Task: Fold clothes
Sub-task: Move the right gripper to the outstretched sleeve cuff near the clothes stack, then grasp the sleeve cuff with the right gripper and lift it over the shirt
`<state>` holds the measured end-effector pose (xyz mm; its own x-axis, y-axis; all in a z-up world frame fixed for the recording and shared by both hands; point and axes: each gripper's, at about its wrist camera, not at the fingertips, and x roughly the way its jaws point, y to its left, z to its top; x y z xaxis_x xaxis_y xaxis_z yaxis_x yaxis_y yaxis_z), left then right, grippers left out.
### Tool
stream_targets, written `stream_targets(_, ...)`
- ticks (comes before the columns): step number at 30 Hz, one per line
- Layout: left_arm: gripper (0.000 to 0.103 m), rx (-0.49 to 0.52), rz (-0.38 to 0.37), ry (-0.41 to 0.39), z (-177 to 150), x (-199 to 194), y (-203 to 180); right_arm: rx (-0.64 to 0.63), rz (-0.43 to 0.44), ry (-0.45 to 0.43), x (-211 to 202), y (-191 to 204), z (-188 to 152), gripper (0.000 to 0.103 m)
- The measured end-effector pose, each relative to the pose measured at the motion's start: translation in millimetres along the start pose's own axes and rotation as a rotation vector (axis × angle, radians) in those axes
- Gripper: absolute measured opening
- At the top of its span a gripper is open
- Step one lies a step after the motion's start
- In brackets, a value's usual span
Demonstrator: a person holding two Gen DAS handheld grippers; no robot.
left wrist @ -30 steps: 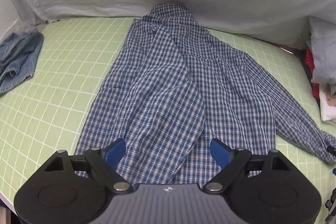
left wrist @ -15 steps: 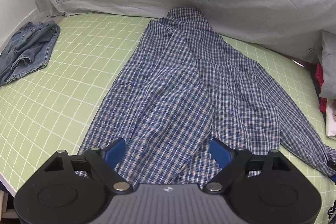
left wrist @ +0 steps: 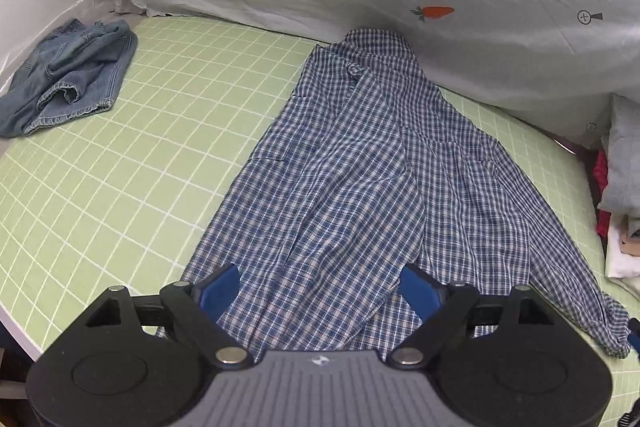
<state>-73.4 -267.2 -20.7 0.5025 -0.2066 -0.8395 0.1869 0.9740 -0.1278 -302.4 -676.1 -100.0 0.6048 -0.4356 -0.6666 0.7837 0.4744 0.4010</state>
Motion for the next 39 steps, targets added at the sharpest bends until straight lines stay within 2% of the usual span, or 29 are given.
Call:
stream_targets(1, 0.095, 0.019, 0.006, -0.002, 0, 0, 1, 0.002, -0.019, 0.003, 3, -1, -4, 0.083)
stream_targets(3, 0.098, 0.060, 0.031, 0.000, 2, 1, 0, -0.012, -0.050, 0.004, 8, -2, -10, 0.103)
stream_targets(8, 0.098, 0.149, 0.071, -0.002, 4, 2, -6, -0.077, -0.070, 0.000, 23, -5, -18, 0.103)
stream_targets(12, 0.098, 0.192, 0.089, -0.012, 5, -3, -16, -0.025, -0.129, 0.018, 46, -19, -13, 0.103)
stream_targets(15, 0.098, 0.190, 0.100, -0.003, 8, -2, -19, 0.012, -0.149, 0.022, 60, -28, -8, 0.103)
stream_targets(19, 0.098, 0.155, 0.104, -0.006, 13, 0, -19, -0.004, -0.184, 0.023, 72, -28, -6, 0.103)
stream_targets(23, 0.098, 0.176, 0.112, -0.017, 14, 0, -25, -0.025, -0.228, 0.038, 78, -24, -1, 0.102)
stream_targets(26, 0.098, 0.187, 0.116, -0.010, 14, 2, -27, -0.068, -0.255, 0.036, 79, -20, 0, 0.087)
stream_targets(27, 0.098, 0.185, 0.110, -0.007, 13, 3, -27, -0.077, -0.265, 0.027, 78, -19, 1, 0.069)
stream_targets(28, 0.098, 0.184, 0.104, -0.005, 13, 4, -27, -0.073, -0.252, 0.023, 77, -21, 2, 0.045)
stream_targets(29, 0.098, 0.186, 0.099, -0.004, 14, 4, -26, -0.066, -0.232, 0.020, 76, -22, 3, 0.037)
stream_targets(31, 0.098, 0.180, 0.087, -0.009, 16, 4, -22, -0.041, -0.189, 0.024, 74, -23, 5, 0.010)
stream_targets(34, 0.098, 0.151, 0.064, -0.029, 25, 4, -13, -0.048, -0.153, -0.001, 64, -13, 5, 0.006)
stream_targets(39, 0.098, 0.124, 0.000, -0.050, 46, 7, 5, -0.151, -0.093, -0.097, 30, 39, 3, 0.005)
